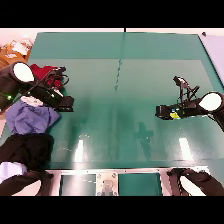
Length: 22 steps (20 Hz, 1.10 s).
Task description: Fold the shirts.
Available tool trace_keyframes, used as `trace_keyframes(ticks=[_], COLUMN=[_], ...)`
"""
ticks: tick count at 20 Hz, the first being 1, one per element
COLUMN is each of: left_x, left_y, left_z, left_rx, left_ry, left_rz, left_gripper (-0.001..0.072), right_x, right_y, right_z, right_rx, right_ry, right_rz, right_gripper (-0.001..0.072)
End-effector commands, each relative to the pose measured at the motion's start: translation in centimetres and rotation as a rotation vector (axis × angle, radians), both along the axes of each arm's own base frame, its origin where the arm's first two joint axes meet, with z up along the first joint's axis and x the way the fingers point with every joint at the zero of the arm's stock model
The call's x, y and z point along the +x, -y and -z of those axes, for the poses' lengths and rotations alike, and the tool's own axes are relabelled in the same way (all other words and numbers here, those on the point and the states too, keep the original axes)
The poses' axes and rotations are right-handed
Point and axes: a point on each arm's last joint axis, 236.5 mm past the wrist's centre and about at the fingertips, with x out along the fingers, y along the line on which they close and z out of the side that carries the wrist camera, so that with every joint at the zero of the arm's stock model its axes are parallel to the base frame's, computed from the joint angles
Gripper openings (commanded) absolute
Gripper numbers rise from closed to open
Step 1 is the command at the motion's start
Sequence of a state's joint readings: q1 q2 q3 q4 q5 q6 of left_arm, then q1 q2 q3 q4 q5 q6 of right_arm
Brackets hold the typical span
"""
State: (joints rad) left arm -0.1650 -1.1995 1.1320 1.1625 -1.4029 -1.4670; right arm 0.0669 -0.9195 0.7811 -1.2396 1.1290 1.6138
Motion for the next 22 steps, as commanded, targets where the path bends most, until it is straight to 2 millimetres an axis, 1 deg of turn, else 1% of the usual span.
trace_keyframes(ticks=[1, 13, 14, 17, 18, 19, 20, 21, 22], left_x=[0.0, 0.1, 0.5, 4.5, 5.8, 7.6, 9.9, 12.8, 15.0], left_y=[0.0, 0.0, 0.1, 0.5, 0.2, -0.7, -2.5, -4.9, -7.1], left_z=[0.0, 0.0, 0.0, -0.8, -1.1, -1.3, -1.8, -2.8, -4.1], left_rx=[0.001, 0.000, -0.006, -0.033, -0.027, 0.011, 0.081, 0.178, 0.253], left_ry=[-0.001, 0.001, 0.017, 0.176, 0.230, 0.310, 0.413, 0.552, 0.660], left_rz=[0.001, 0.000, -0.007, -0.069, -0.089, -0.109, -0.141, -0.167, -0.192], left_gripper=[0.0023, 0.0023, 0.0023, 0.0023, 0.0074, 0.0547, 0.0706, 0.0720, 0.0720], right_x=[0.0, 0.1, 0.2, 0.9, 1.2, 1.7, 2.0, 2.1, 2.1], right_y=[0.0, -0.3, -0.3, -0.2, -0.3, -0.4, -0.5, -0.6, -0.7], right_z=[0.1, 0.0, -0.1, -0.2, -0.4, -0.6, -0.8, -0.9, -0.9], right_rx=[0.000, 0.015, 0.016, 0.016, 0.019, 0.028, 0.037, 0.046, 0.047], right_ry=[0.000, 0.005, 0.010, 0.037, 0.050, 0.071, 0.082, 0.085, 0.087], right_rz=[0.001, 0.006, 0.008, 0.018, 0.022, 0.032, 0.037, 0.040, 0.041], right_gripper=[0.0011, 0.0011, 0.0012, 0.0012, 0.0012, 0.0013, 0.0014, 0.0014, 0.0020])
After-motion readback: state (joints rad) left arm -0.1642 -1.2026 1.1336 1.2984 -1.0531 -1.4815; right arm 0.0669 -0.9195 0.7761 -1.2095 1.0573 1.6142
